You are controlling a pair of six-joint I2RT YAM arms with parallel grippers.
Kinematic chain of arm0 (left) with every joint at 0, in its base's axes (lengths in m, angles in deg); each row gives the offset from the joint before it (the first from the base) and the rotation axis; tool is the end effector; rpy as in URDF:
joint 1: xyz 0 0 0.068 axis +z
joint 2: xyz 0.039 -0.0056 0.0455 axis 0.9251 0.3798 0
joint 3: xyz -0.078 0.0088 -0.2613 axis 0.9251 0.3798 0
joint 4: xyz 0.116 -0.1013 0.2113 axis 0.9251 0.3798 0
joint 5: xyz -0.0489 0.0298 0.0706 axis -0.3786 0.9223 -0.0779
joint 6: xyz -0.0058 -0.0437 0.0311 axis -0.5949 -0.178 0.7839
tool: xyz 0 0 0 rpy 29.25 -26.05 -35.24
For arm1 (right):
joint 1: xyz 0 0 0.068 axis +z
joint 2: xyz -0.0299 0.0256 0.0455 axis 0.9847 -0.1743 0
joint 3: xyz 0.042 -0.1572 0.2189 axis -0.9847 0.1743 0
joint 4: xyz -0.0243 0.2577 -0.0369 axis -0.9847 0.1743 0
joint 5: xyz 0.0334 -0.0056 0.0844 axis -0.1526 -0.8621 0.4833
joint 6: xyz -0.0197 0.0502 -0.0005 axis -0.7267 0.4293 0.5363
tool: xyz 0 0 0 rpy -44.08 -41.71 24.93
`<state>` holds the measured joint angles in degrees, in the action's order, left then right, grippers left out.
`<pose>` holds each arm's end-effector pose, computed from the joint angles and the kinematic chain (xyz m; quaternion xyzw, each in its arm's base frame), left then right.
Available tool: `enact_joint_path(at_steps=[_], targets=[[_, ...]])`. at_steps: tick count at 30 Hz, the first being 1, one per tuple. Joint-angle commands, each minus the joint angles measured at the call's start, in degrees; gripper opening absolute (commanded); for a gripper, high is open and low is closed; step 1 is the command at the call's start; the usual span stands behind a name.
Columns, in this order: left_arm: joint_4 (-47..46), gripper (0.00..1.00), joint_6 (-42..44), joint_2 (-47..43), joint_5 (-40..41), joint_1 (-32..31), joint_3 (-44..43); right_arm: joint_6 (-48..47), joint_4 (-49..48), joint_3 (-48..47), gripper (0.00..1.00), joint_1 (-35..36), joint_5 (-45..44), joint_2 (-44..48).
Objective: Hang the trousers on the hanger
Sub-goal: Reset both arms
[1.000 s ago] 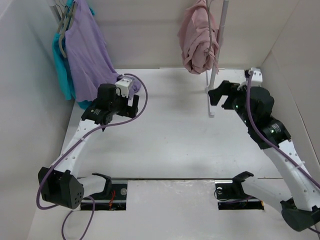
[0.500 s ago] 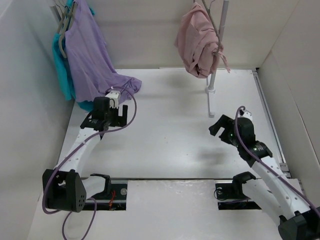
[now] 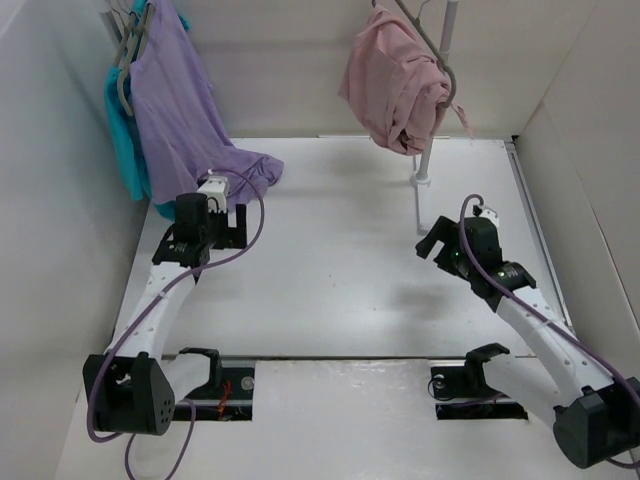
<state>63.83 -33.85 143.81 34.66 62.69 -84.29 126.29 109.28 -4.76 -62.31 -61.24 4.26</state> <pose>0.2429 -0.0233 0.2822 0.0826 0.8569 -0.0309 0.5079 0.1861 0.0535 0.2546 0.2024 0.8780 0.1418 0.4100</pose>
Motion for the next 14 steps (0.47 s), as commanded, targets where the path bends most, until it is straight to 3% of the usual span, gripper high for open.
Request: enact_joint_path(at_steps=[1,14], targets=[[-1.77,0.99,-0.78,-1.66,-0.97,0.42,0.47,0.48,-0.09,-2.85,1.00,-0.16,-0.65,-0.09],[-2.30,0.99,-0.78,-1.66,-2.12,0.42,0.47,-0.65,-1.40,0.31,1.00,-0.16,-1.88,8.61]])
